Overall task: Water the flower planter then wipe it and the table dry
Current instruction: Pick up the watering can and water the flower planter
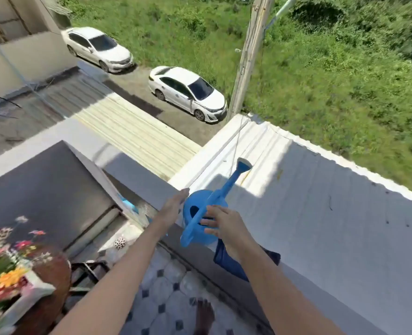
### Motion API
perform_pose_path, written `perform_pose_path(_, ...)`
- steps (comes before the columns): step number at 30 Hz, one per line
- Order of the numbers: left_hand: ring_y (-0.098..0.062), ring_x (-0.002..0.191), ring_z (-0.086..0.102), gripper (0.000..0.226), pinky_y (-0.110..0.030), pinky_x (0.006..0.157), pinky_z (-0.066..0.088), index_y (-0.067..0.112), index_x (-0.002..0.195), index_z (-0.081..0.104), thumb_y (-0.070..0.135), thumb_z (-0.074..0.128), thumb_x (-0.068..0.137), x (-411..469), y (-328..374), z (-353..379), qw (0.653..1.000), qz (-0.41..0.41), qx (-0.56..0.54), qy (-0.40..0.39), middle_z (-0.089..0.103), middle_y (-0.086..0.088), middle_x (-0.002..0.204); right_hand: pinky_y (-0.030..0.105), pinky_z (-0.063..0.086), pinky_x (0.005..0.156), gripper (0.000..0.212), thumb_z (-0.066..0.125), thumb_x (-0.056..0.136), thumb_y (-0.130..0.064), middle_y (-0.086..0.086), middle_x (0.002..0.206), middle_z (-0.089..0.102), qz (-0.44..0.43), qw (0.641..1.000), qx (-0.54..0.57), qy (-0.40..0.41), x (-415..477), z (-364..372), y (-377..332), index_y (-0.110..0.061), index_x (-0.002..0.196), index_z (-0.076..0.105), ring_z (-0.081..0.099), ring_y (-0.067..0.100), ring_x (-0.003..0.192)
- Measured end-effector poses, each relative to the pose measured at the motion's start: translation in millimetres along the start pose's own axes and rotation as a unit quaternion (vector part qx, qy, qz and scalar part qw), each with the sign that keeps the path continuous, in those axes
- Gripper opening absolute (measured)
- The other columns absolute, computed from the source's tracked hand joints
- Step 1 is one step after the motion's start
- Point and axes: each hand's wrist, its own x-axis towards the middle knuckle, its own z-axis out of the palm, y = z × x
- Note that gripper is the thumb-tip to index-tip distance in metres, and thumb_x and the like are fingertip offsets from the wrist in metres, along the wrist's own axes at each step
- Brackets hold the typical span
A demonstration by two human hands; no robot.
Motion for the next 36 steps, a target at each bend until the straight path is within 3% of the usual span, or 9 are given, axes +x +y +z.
perform_pose_path(4, -0.006, 0.09, 0.065, 0.035, -0.03, 0.091, 0.047, 0.026, 0.097, 0.069, 0.045, 0.04, 0.101, -8.3, -5.6, 8.1, 0.999, -0.022, -0.029, -0.009, 0.072, 0.013, 0.091, 0.026, 0.057, 0.079, 0.025, 0.068, 0.092, -0.026, 0.002, 0.103, 0.069, -0.018, 0.995, -0.049, -0.083, 6.6, 6.4, -8.3, -0.01, 0.111, 0.065, 0.069, 0.015, 0.098)
perform_pose_path(9, -0.02, 0.108, 0.063, 0.027, -0.039, 0.099, 0.046, 0.019, 0.108, 0.064, 0.04, 0.053, 0.096, -20.0, -17.3, 0.0, 0.997, -0.008, -0.02, 0.071, 0.068, 0.0, 0.107, 0.035, 0.054, 0.082, 0.025, 0.073, 0.086, -0.027, 0.002, 0.086, 0.063, -0.056, 0.975, -0.181, -0.114, 14.8, 8.8, -11.3, -0.008, 0.097, 0.06, 0.067, 0.02, 0.089)
perform_pose_path(15, -0.02, 0.098, 0.065, 0.027, -0.04, 0.089, 0.05, 0.011, 0.104, 0.062, 0.036, 0.058, 0.095, -80.2, -37.9, -36.7, 0.984, 0.014, -0.05, 0.169, 0.07, -0.007, 0.104, 0.037, 0.056, 0.073, 0.024, 0.073, 0.085, -0.019, 0.009, 0.078, 0.064, -0.075, 0.94, -0.243, -0.225, 2.3, 49.6, -22.8, -0.009, 0.093, 0.053, 0.069, 0.018, 0.078)
perform_pose_path(18, -0.01, 0.098, 0.063, 0.026, -0.033, 0.087, 0.05, 0.021, 0.107, 0.059, 0.043, 0.058, 0.093, -125.7, -42.9, -54.3, 0.966, 0.055, -0.057, 0.245, 0.067, 0.002, 0.107, 0.035, 0.055, 0.061, 0.021, 0.069, 0.091, -0.02, 0.011, 0.073, 0.064, -0.103, 0.909, -0.294, -0.278, -22.5, 82.6, -36.5, -0.004, 0.092, 0.056, 0.066, 0.022, 0.068)
perform_pose_path(22, -0.01, 0.106, 0.064, 0.045, -0.04, 0.089, 0.052, 0.026, 0.117, 0.054, 0.06, 0.047, 0.089, -182.6, -52.1, -71.1, 0.925, 0.131, -0.06, 0.351, 0.067, 0.005, 0.113, 0.032, 0.049, 0.055, 0.031, 0.068, 0.089, -0.028, 0.006, 0.058, 0.059, -0.152, 0.855, -0.379, -0.319, -69.3, 127.8, -48.9, 0.0, 0.093, 0.058, 0.058, 0.024, 0.056)
perform_pose_path(26, -0.007, 0.105, 0.061, 0.033, -0.029, 0.083, 0.051, 0.029, 0.127, 0.049, 0.042, 0.041, 0.098, -238.6, -49.7, -82.3, 0.888, 0.199, -0.082, 0.406, 0.062, 0.019, 0.112, 0.031, 0.047, 0.048, 0.025, 0.06, 0.092, -0.029, 0.007, 0.054, 0.054, -0.197, 0.81, -0.44, -0.334, -116.2, 172.5, -50.6, -0.004, 0.092, 0.059, 0.052, 0.023, 0.046)
perform_pose_path(28, -0.017, 0.107, 0.062, 0.031, -0.032, 0.085, 0.053, 0.027, 0.129, 0.051, 0.034, 0.039, 0.101, -265.1, -52.4, -91.2, 0.871, 0.229, -0.097, 0.424, 0.063, 0.006, 0.117, 0.028, 0.044, 0.043, 0.028, 0.055, 0.096, -0.026, 0.009, 0.056, 0.048, -0.202, 0.798, -0.45, -0.348, -139.0, 197.1, -47.6, 0.001, 0.094, 0.057, 0.046, 0.02, 0.041)
perform_pose_path(31, -0.024, 0.106, 0.064, 0.037, -0.043, 0.087, 0.055, 0.029, 0.129, 0.051, 0.047, 0.043, 0.098, -298.2, -61.1, -102.7, 0.86, 0.217, -0.108, 0.449, 0.064, -0.004, 0.118, 0.026, 0.041, 0.041, 0.033, 0.051, 0.099, -0.027, 0.008, 0.058, 0.043, -0.205, 0.777, -0.48, -0.352, -167.8, 231.7, -37.1, 0.006, 0.095, 0.056, 0.042, 0.017, 0.039)
perform_pose_path(36, -0.016, 0.1, 0.064, 0.046, -0.049, 0.086, 0.054, 0.038, 0.12, 0.051, 0.069, 0.046, 0.086, -332.6, -75.6, -116.4, 0.847, 0.137, -0.092, 0.505, 0.065, 0.006, 0.11, 0.03, 0.044, 0.044, 0.036, 0.044, 0.102, -0.034, 0.008, 0.061, 0.048, -0.285, 0.681, -0.595, -0.316, -193.3, 278.7, -17.9, -0.006, 0.08, 0.047, 0.048, 0.02, 0.039)
